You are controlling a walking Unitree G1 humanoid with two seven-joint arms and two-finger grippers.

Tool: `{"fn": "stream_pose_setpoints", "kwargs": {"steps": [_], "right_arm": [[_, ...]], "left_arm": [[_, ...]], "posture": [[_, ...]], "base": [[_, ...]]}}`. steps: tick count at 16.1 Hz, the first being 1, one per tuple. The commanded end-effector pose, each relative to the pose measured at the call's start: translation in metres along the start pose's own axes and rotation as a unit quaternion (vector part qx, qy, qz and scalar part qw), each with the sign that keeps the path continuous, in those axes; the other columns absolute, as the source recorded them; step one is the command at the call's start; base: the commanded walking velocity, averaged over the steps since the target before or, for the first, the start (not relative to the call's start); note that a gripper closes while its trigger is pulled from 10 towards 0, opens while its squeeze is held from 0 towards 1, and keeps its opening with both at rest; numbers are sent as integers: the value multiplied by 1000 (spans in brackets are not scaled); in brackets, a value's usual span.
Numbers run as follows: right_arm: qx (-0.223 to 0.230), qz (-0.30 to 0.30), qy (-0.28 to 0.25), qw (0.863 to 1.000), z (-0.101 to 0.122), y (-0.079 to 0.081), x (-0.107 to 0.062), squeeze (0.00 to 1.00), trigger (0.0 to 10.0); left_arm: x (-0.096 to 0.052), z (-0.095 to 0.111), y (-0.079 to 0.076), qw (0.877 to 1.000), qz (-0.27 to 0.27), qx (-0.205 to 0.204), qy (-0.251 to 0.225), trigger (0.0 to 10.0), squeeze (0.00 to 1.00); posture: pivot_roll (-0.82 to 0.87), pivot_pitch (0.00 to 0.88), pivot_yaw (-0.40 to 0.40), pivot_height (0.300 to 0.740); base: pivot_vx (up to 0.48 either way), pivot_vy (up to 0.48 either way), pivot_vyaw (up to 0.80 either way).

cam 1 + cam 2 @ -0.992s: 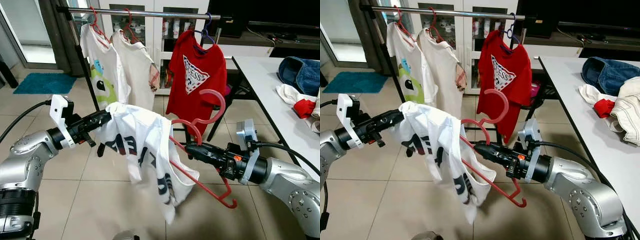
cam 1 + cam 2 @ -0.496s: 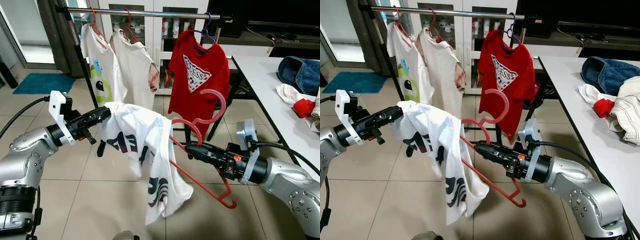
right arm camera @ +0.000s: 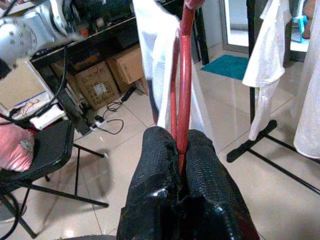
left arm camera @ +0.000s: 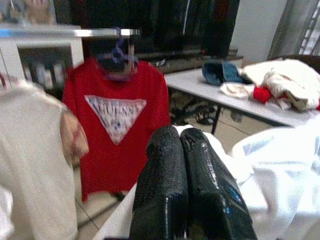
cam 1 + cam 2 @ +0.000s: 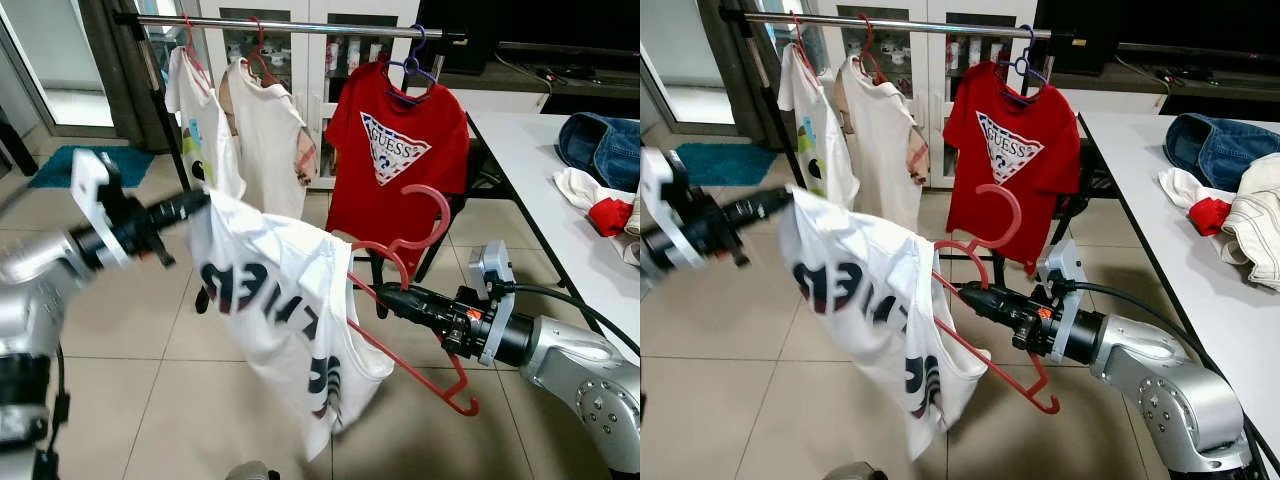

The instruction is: Hang hanger

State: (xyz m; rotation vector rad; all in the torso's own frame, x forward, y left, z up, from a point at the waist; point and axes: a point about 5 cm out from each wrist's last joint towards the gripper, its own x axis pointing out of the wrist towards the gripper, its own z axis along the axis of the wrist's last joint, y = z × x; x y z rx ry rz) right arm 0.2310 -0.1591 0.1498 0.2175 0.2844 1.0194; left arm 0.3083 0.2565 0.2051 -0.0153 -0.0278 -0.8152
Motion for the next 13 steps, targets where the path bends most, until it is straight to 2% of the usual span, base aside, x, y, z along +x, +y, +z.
{"fn": "stream_pose_setpoints", "kwargs": {"steps": [1, 5, 7, 9, 11, 12, 13], "right_arm": [[-9, -3, 3, 1000, 0, 0, 0, 0, 10000], [-11, 14, 3, 1000, -8, 9, 5, 0, 10000], [-11, -1, 0, 1000, -11, 8, 7, 0, 10000], [-1, -3, -28, 1000, -8, 8, 7, 0, 10000], [7, 2, -62, 998, 0, 10, 5, 0, 10000], [7, 16, -81, 997, 5, 12, 3, 0, 10000], [4, 54, -91, 994, 10, 21, 0, 0, 10000]], "left_arm": [[1, 13, 1, 1000, -6, 17, -15, 0, 0], [14, 36, 11, 998, 20, 53, -41, 0, 0], [14, 45, 14, 996, 29, 60, -59, 0, 0], [11, 48, 18, 995, 48, 67, -62, 0, 0], [5, 46, 29, 991, 97, 76, -52, 0, 0], [1, 41, 37, 986, 140, 85, -31, 0, 0], [-10, 32, 53, 969, 226, 97, 2, 0, 0]], "posture": [[-37, 0, 35, 740], [-26, 0, 56, 740], [-23, 0, 71, 740], [-20, 0, 77, 740], [-17, 0, 80, 740], [-15, 0, 80, 740], [-15, 0, 79, 740]], "base": [[0, 0, 0], [0, 0, 0], [0, 0, 0], [0, 0, 0], [0, 0, 0], [0, 0, 0], [0, 0, 0]]}}
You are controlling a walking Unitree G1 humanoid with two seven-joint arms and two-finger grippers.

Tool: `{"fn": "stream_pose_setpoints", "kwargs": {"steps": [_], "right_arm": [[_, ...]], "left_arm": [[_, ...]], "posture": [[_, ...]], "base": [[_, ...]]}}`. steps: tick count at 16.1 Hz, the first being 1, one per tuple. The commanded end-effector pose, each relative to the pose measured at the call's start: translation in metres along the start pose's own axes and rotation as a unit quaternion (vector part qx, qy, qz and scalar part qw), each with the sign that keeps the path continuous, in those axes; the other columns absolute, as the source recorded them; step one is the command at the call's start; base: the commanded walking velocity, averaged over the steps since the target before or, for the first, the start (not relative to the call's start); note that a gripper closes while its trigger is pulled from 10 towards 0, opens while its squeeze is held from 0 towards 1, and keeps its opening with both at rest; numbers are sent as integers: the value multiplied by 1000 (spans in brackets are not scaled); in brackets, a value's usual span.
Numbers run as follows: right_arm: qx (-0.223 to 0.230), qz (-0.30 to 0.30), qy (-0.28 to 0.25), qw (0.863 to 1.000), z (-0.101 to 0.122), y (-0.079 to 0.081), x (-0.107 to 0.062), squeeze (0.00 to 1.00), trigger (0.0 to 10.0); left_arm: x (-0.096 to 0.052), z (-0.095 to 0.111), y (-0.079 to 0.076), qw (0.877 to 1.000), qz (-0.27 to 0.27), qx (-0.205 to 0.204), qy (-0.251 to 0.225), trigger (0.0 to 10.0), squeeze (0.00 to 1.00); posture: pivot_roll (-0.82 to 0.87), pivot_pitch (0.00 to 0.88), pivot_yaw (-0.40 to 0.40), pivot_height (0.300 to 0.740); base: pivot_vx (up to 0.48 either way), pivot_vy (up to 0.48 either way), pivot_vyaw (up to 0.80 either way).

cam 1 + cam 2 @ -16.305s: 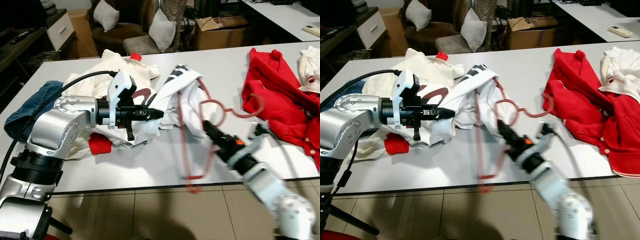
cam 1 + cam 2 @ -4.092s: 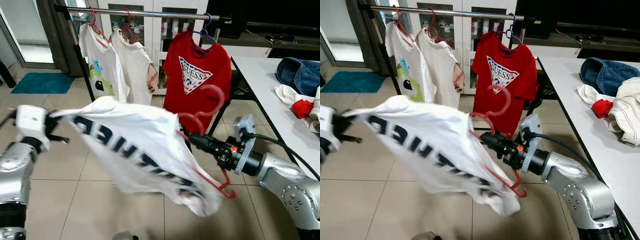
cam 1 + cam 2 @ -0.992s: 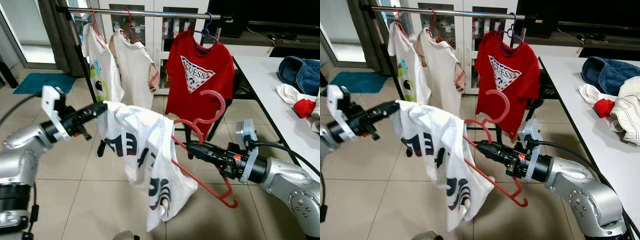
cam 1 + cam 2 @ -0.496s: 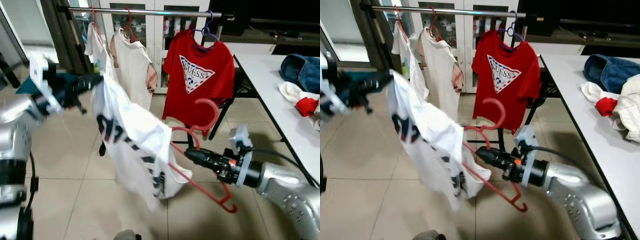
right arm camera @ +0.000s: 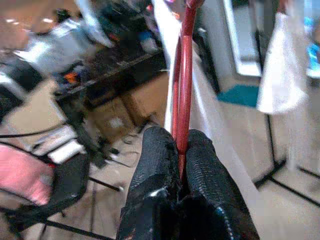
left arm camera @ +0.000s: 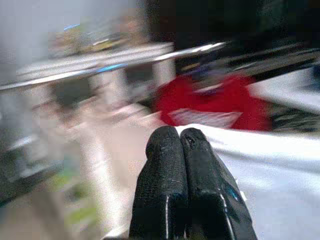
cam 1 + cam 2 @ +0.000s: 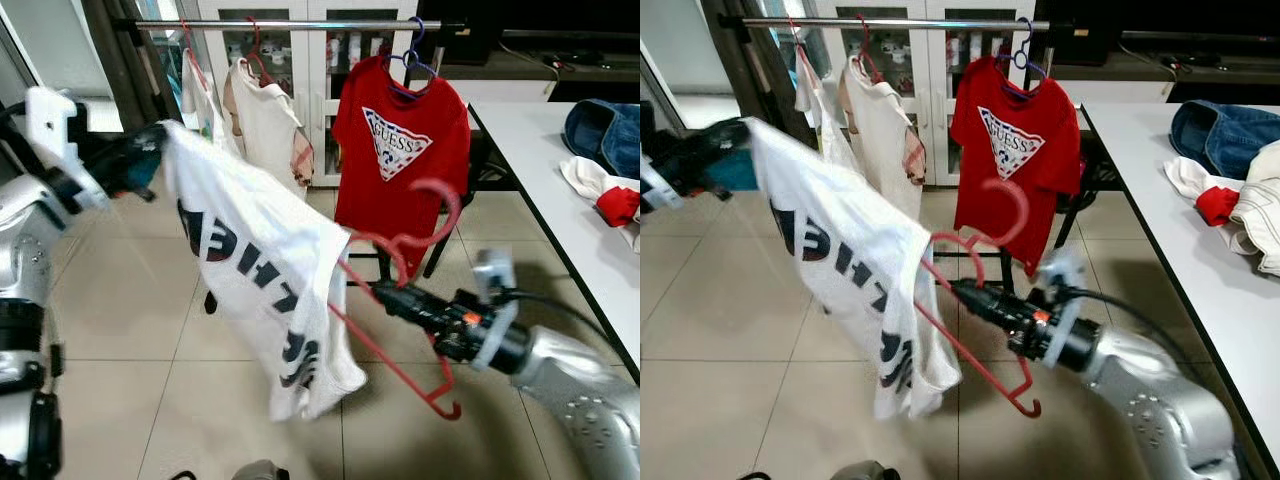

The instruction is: Hang hanger

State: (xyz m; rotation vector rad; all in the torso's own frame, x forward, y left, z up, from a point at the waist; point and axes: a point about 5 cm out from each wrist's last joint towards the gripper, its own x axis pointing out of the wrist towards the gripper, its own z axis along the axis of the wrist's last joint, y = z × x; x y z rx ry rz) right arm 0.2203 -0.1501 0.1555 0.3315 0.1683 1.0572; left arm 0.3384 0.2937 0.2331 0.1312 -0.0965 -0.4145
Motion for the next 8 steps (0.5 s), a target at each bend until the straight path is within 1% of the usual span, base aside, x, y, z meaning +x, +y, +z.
{"fn": "stream_pose_setpoints", "kwargs": {"steps": [1, 2, 3, 4, 5, 7, 8], "right_arm": [[-15, 36, -13, 999, 8, 9, -1, 0, 10000], [-14, 38, -10, 999, 7, 9, -1, 0, 10000], [-14, 39, -8, 999, 7, 9, -1, 0, 10000], [-13, 38, -7, 999, 7, 9, -1, 0, 10000], [-13, 38, -4, 999, 7, 8, -1, 0, 10000], [-11, 38, -3, 999, 7, 8, -1, 0, 10000], [-12, 37, -2, 999, 8, 8, -1, 0, 10000]], "left_arm": [[-4, -1, 13, 998, 60, 15, 11, 0, 0], [-6, -3, 18, 996, 89, 8, 10, 0, 0], [-7, -4, 21, 994, 105, 9, 11, 0, 0], [-9, -7, 27, 991, 136, 9, 14, 0, 0], [-10, -10, 28, 990, 143, 6, 19, 0, 0], [-9, -14, 26, 990, 136, 5, 25, 0, 0], [-7, -17, 24, 991, 132, 1, 27, 1725, 0]], "posture": [[-15, 0, 75, 740], [-16, 0, 72, 740], [-16, 0, 71, 740], [-17, 0, 70, 740], [-16, 0, 68, 740], [-16, 0, 68, 740], [-16, 0, 66, 740]], "base": [[0, 0, 0], [0, 0, 0], [0, 0, 0], [0, 0, 0], [0, 0, 0], [0, 0, 0], [0, 0, 0]]}}
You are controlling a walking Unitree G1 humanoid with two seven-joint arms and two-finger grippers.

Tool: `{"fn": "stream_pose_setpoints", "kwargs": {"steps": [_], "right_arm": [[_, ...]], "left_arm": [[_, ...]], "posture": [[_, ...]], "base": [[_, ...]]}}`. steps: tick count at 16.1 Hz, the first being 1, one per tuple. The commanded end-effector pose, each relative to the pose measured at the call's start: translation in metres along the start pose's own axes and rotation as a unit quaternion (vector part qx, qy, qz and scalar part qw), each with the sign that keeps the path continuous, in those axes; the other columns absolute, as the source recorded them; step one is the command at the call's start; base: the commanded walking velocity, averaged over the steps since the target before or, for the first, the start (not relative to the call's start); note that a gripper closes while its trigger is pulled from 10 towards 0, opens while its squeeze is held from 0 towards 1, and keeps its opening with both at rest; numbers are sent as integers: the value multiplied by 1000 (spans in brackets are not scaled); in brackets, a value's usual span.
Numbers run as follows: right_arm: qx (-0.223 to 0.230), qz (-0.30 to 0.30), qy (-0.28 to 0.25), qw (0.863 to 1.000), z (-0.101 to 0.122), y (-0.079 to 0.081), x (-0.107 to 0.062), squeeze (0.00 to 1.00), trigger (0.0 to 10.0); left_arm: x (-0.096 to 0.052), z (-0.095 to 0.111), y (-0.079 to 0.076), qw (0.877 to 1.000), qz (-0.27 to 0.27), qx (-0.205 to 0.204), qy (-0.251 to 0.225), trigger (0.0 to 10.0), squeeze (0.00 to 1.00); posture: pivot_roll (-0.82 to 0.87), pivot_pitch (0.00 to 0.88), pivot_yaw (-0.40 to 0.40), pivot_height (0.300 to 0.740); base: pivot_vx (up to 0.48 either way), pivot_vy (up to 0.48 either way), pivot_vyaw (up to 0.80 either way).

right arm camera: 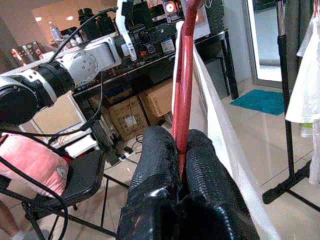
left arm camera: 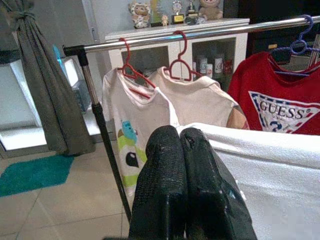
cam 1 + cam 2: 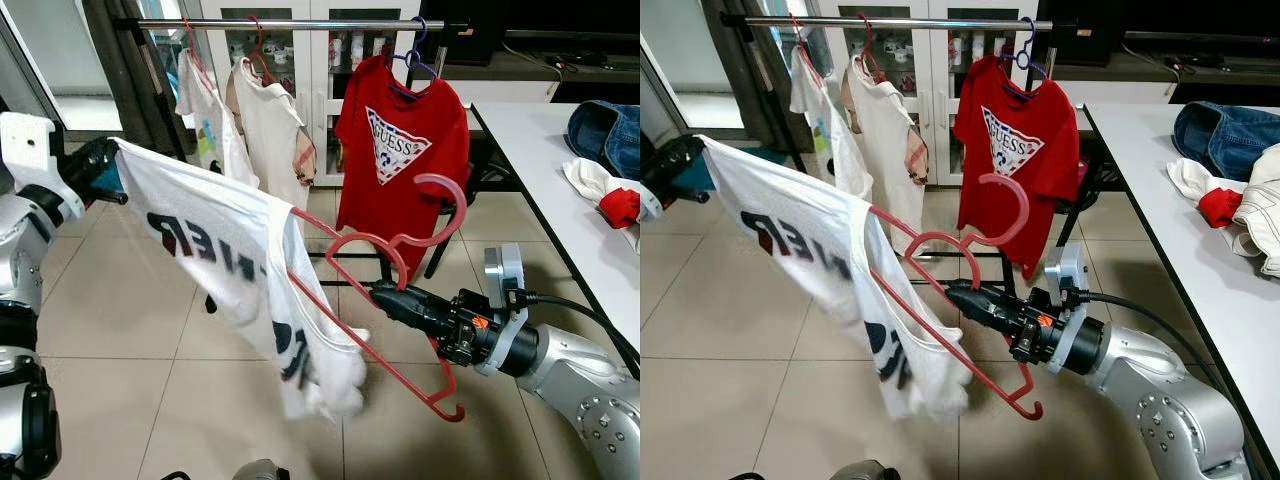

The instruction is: Hang hanger

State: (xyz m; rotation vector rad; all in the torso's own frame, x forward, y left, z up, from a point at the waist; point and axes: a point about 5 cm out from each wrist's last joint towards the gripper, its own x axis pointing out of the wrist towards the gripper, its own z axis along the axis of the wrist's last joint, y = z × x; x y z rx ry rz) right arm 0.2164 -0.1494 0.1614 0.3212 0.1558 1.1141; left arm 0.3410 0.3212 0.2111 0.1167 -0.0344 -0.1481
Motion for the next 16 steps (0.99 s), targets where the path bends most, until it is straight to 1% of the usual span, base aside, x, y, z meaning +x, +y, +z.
{"fn": "stream_pose_setpoints", "kwargs": {"steps": [1, 2, 3, 4, 5, 6, 7, 8, 9, 10, 11, 12, 13, 14, 15, 16], "right_arm": [[-10, 1, -8, 1000, 6, 0, 1, 0, 10000], [-13, -4, -10, 1000, 7, -2, 2, 0, 10000], [-16, -6, -10, 1000, 8, -2, 2, 0, 10000], [-25, -13, -9, 1000, 11, -5, 2, 0, 10000], [-32, -18, -7, 999, 13, -7, 2, 0, 10000], [-34, -20, -6, 999, 14, -8, 2, 0, 10000], [-40, -22, -3, 999, 16, -9, 3, 0, 10000], [-44, -24, 0, 999, 17, -10, 3, 0, 10000], [-57, -23, 12, 998, 18, -12, 4, 0, 10000], [-67, -17, 24, 997, 19, -13, 6, 0, 10000], [-78, -10, 35, 996, 20, -14, 8, 0, 10000], [-83, -6, 40, 996, 21, -14, 8, 0, 10000], [-102, 2, 53, 993, 23, -15, 11, 0, 10000], [-108, 5, 57, 992, 23, -15, 11, 0, 10000], [-123, 10, 66, 990, 25, -16, 12, 0, 10000], [-130, 14, 71, 989, 25, -15, 12, 0, 10000]], "left_arm": [[3, -1, -4, 1000, -20, -5, 11, 10000, 0], [0, -7, -4, 999, -35, 2, 29, 10000, 918], [-3, -11, -2, 998, -40, 5, 40, 10000, 1000], [-14, -16, 9, 997, -49, 9, 63, 10000, 1000], [-19, -16, 14, 996, -61, 9, 70, 10000, 1000], [-22, -15, 15, 994, -79, 16, 73, 10000, 1000], [-27, -10, 16, 989, -122, 23, 73, 10000, 1000], [-28, -7, 16, 987, -138, 27, 73, 10000, 1000], [-27, 5, 12, 981, -187, 25, 53, 10000, 1000], [-20, 18, -3, 965, -259, 14, 29, 10000, 1000], [-12, 27, -21, 944, -330, 3, 14, 10000, 1000], [-9, 31, -29, 934, -358, 1, 11, 10000, 1000], [-2, 39, -48, 902, -432, -8, 6, 10000, 1000], [-1, 42, -53, 892, -452, -8, 5, 10000, 1000], [1, 46, -63, 870, -493, 11, 9, 10000, 1000], [2, 47, -67, 859, -511, 23, 15, 10000, 1000]], "posture": [[-17, 0, 65, 740], [-20, 0, 66, 740], [-20, 0, 66, 740], [-27, 0, 62, 740], [-27, 0, 62, 740], [-28, 0, 55, 740], [-27, 0, 51, 740], [-25, 0, 44, 740], [-21, 0, 37, 740], [-15, 0, 26, 740], [-13, 0, 21, 740], [-14, 0, 20, 740], [-17, 0, 22, 740], [-20, 0, 25, 740], [-24, 0, 31, 740], [-29, 0, 37, 740]], "base": [[0, 0, 0], [0, 0, 0], [0, 0, 0], [0, 0, 0], [0, 0, 0], [0, 0, 0], [0, 0, 0], [0, 0, 0], [0, 0, 0], [0, 0, 0], [0, 0, 0], [0, 0, 0], [0, 0, 0], [0, 0, 0], [0, 0, 0], [0, 0, 0]]}}
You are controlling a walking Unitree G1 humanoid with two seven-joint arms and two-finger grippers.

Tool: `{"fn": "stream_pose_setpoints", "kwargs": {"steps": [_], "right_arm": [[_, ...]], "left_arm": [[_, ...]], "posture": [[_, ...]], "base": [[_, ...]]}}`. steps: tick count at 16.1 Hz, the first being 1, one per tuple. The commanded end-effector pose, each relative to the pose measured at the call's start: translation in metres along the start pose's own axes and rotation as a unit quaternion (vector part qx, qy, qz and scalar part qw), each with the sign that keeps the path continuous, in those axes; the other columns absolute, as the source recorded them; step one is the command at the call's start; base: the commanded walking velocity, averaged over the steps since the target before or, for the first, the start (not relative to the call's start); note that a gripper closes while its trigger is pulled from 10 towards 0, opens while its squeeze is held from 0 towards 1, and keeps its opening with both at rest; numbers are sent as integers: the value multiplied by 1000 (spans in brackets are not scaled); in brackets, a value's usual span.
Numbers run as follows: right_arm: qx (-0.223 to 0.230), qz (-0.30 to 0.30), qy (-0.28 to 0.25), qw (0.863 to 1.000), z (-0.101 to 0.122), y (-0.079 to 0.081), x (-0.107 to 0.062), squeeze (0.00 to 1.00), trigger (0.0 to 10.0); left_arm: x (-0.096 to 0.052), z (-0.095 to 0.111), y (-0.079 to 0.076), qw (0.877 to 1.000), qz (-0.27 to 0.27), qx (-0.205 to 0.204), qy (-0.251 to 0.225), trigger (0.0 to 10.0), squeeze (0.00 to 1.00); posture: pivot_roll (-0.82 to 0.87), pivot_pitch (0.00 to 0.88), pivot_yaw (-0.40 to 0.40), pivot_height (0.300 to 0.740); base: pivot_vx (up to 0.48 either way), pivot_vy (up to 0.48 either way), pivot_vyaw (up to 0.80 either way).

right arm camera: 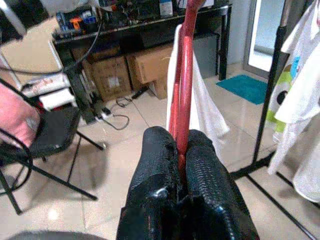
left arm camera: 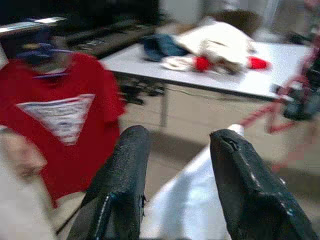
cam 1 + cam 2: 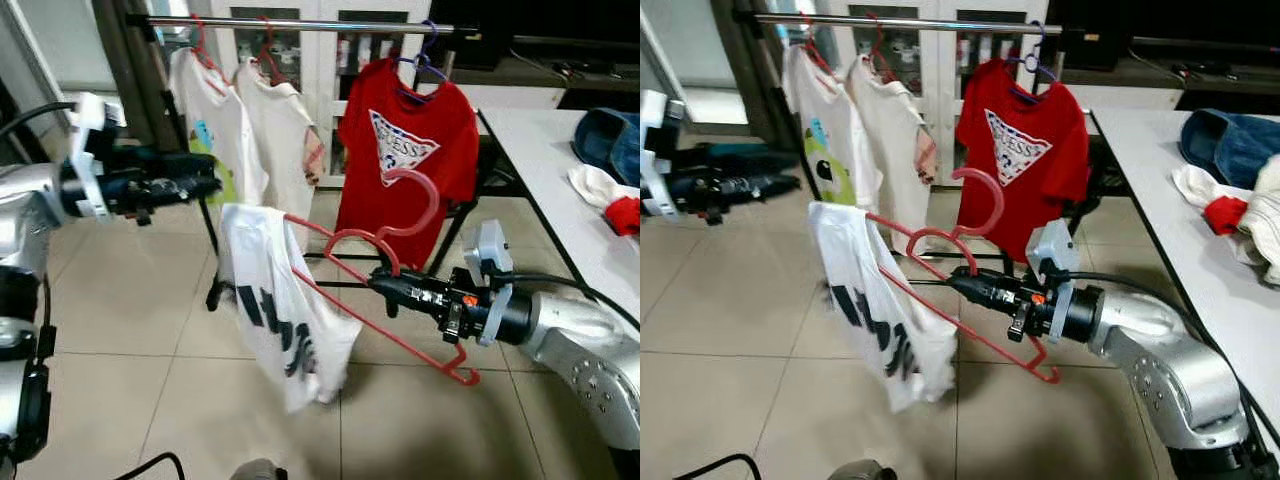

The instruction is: Hang hanger

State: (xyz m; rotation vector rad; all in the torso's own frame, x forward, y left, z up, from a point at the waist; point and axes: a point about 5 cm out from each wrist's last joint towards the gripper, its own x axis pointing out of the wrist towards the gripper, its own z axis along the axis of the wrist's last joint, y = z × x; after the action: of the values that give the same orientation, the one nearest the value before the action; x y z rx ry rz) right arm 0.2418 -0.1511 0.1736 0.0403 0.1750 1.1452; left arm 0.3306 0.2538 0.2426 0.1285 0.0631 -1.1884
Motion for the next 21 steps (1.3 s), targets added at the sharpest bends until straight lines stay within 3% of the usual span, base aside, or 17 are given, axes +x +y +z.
{"fn": "stream_pose_setpoints", "kwargs": {"steps": [1, 2, 3, 6, 9, 11, 12, 13, 21], "right_arm": [[-30, 15, -7, 999, 8, 2, 1, 0, 10000], [-38, 23, -3, 999, 10, 4, -1, 0, 10000], [-43, 37, -2, 998, 13, 8, -2, 0, 10000], [-50, 68, 3, 996, 15, 13, -3, 0, 10000], [-53, 81, 6, 995, 15, 14, -3, 0, 10000], [-56, 92, 7, 994, 17, 16, -3, 0, 10000], [-56, 94, 8, 994, 17, 17, -3, 0, 10000], [-56, 96, 8, 994, 17, 17, -3, 0, 10000], [-53, 98, 8, 994, 16, 19, -3, 0, 10000]], "left_arm": [[6, 8, -5, 998, -44, 27, 22, 10000, 1000], [11, 8, -11, 995, -89, 33, 33, 10000, 635], [18, 12, -19, 990, -130, 30, 33, 10000, 0], [29, 3, -23, 983, -161, 41, 78, 10000, 0], [31, -5, -19, 978, -158, 62, 124, 10000, 0], [33, -10, -16, 976, -162, 54, 138, 10000, 0], [34, -12, -16, 975, -167, 47, 139, 3216, 0], [36, -14, -16, 974, -173, 43, 140, 0, 0], [44, -20, -20, 969, -201, 37, 137, 0, 0]], "posture": [[-32, 0, 42, 740], [-38, 0, 48, 740], [-44, 0, 52, 740], [-48, 0, 55, 740], [-51, 0, 57, 740], [-55, 0, 60, 740], [-56, 0, 61, 740], [-56, 0, 62, 740], [-62, 0, 66, 740]], "base": [[0, 0, 0], [0, 0, 0], [0, 0, 0], [0, 0, 0], [0, 0, 0], [0, 0, 0], [0, 0, 0], [0, 0, 0], [0, 0, 0]]}}
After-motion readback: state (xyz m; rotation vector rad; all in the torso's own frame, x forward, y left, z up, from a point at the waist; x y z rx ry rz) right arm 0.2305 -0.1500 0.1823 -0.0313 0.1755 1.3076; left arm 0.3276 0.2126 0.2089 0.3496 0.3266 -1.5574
